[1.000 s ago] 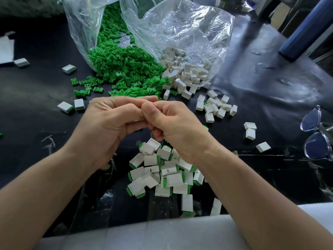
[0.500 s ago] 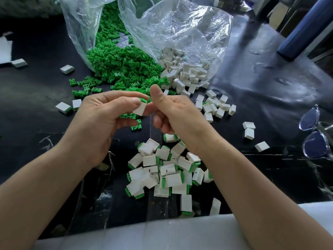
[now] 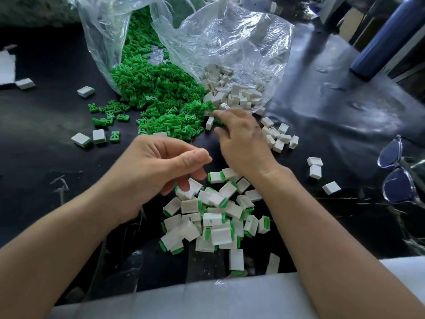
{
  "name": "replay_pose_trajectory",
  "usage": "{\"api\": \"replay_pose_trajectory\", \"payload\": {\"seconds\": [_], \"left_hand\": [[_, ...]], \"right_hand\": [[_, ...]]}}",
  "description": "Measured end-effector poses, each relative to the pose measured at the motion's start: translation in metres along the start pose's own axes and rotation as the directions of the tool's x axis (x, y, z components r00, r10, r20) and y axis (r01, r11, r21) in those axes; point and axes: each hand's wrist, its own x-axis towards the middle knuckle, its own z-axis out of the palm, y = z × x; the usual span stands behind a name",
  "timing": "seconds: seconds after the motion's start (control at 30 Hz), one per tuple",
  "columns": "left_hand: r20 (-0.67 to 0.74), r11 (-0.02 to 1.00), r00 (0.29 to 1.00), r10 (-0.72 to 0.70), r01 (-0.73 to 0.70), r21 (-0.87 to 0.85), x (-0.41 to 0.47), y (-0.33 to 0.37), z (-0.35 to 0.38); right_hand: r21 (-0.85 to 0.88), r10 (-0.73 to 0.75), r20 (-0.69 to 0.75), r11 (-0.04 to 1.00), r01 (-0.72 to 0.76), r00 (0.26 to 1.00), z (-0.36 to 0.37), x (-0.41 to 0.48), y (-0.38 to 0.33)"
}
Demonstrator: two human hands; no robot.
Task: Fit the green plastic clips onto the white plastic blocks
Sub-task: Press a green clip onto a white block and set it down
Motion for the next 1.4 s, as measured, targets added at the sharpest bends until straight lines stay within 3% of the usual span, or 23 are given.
{"api": "replay_pose_trajectory", "payload": {"seconds": [0.2, 0.5, 0.57, 0.63, 0.8, 0.97, 1.1, 1.17, 1.27, 1.4], "left_hand": [[-0.094, 0.999, 0.995, -0.024, 0.02, -0.046, 0.004, -0.002, -0.004], [-0.148, 0.998, 0.988, -0.046, 0.039, -0.047, 0.007, -0.004, -0.005], [-0.197, 0.998, 0.979, -0.057, 0.049, -0.045, 0.008, -0.006, -0.005], [-0.256, 0.998, 0.965, -0.054, 0.049, -0.029, 0.01, -0.008, -0.007], [-0.27, 0.999, 0.962, -0.037, 0.039, 0.002, 0.008, -0.008, -0.009], [-0.223, 0.999, 0.974, -0.039, 0.031, -0.038, 0.008, -0.007, -0.006], [-0.219, 0.983, 0.973, -0.077, 0.037, -0.181, 0.009, -0.004, -0.008], [-0.256, 0.964, 0.962, -0.094, 0.023, -0.265, 0.011, -0.004, -0.012], [-0.309, 0.936, 0.943, -0.124, 0.008, -0.352, 0.014, -0.003, -0.018], [-0.312, 0.932, 0.941, -0.13, 0.009, -0.362, 0.013, -0.004, -0.019]], "right_hand": [[-0.115, -0.084, 0.205, 0.987, 0.109, 0.975, 0.009, 0.004, 0.005], [-0.029, -0.019, 0.067, 0.999, 0.021, 0.998, 0.006, 0.005, 0.007], [0.051, -0.02, 0.024, 0.999, 0.018, 1.0, 0.003, 0.004, 0.006], [0.238, 0.008, -0.008, 0.971, -0.006, 1.0, -0.001, 0.002, 0.001], [0.63, -0.01, 0.147, 0.771, -0.086, 0.989, -0.006, -0.007, -0.015], [0.722, -0.097, 0.223, 0.686, -0.097, 0.97, -0.006, -0.013, -0.022], [0.765, -0.04, 0.255, 0.62, -0.176, 0.966, -0.008, -0.011, -0.02], [0.687, 0.025, 0.181, 0.712, -0.144, 0.983, -0.007, -0.01, -0.019], [0.312, -0.02, 0.035, 0.95, 0.008, 0.999, -0.002, -0.011, -0.017], [0.124, -0.216, 0.164, 0.973, 0.197, 0.963, 0.004, -0.014, -0.022]]}}
